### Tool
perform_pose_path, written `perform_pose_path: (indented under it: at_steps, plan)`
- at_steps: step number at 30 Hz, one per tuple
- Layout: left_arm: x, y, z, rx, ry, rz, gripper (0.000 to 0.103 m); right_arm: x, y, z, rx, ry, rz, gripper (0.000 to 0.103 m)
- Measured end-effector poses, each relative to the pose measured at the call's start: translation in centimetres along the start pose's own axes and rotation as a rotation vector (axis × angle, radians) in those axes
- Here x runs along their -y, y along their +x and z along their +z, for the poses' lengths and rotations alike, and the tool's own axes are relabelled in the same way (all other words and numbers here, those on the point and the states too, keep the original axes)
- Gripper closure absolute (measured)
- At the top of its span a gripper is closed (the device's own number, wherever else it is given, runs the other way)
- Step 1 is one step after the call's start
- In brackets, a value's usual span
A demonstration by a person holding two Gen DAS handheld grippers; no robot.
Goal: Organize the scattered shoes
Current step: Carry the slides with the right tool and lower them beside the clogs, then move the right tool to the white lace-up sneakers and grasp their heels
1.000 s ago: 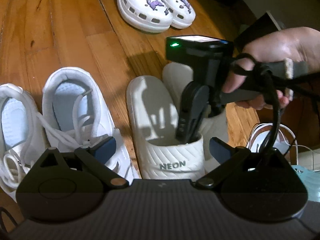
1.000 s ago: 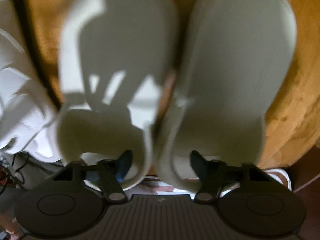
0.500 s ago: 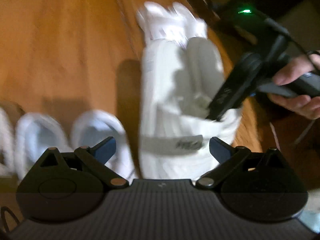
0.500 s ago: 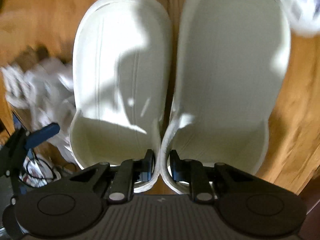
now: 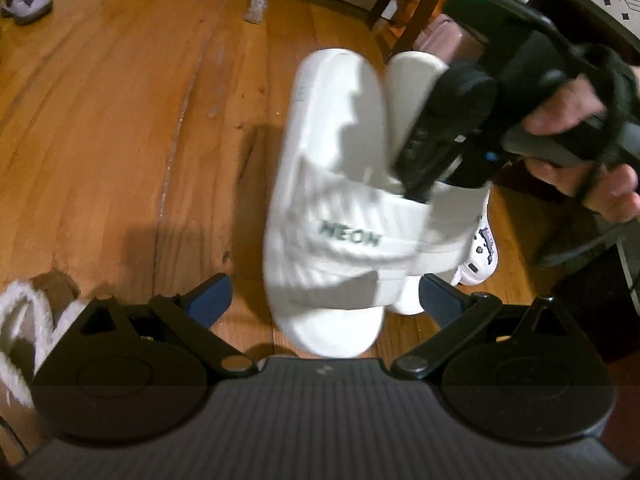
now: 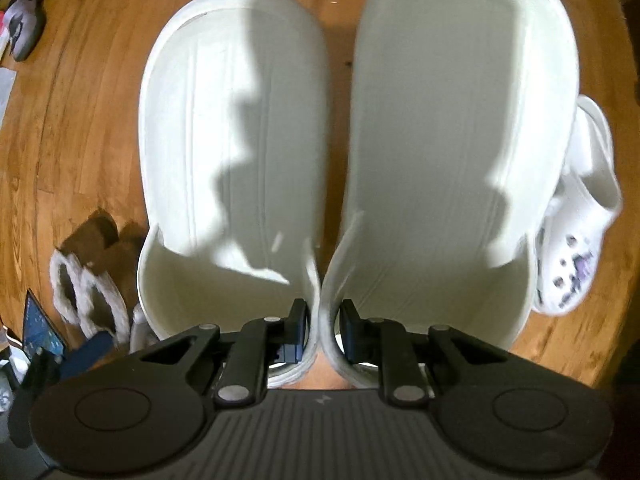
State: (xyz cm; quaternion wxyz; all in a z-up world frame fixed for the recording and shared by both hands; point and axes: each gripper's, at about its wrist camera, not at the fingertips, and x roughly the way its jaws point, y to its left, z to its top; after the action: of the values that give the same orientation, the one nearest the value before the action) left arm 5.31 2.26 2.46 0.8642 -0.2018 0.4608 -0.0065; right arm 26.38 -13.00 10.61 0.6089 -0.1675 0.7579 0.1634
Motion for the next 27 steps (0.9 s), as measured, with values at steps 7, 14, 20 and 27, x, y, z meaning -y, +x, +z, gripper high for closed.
perform_pose_path:
  at_steps: [7, 14, 20, 27]
  plan:
    - [-1.0, 2.6, 1.7, -0.029, 0.01, 0.014, 0.002, 0.3, 3.1, 5.7, -0.053, 0.014, 0.036, 0.085]
    - [-2.3, 6.0, 3.0, -0.09, -0.027, 0.033, 0.002, 3.7, 6.9, 11.3, -0.047, 0.08, -0.054, 0.027]
    - [-1.8, 7.2, 1.7, -0.141, -0.01, 0.019, 0.002, 8.6, 4.1, 11.2, 0.164, 0.207, 0.061, 0.008]
    - [-1.3, 5.6, -0.6, -0.141, 0.033, 0.005, 0.002, 3.1, 4.7, 7.7, 0.123, 0.197, 0.216, 0.008]
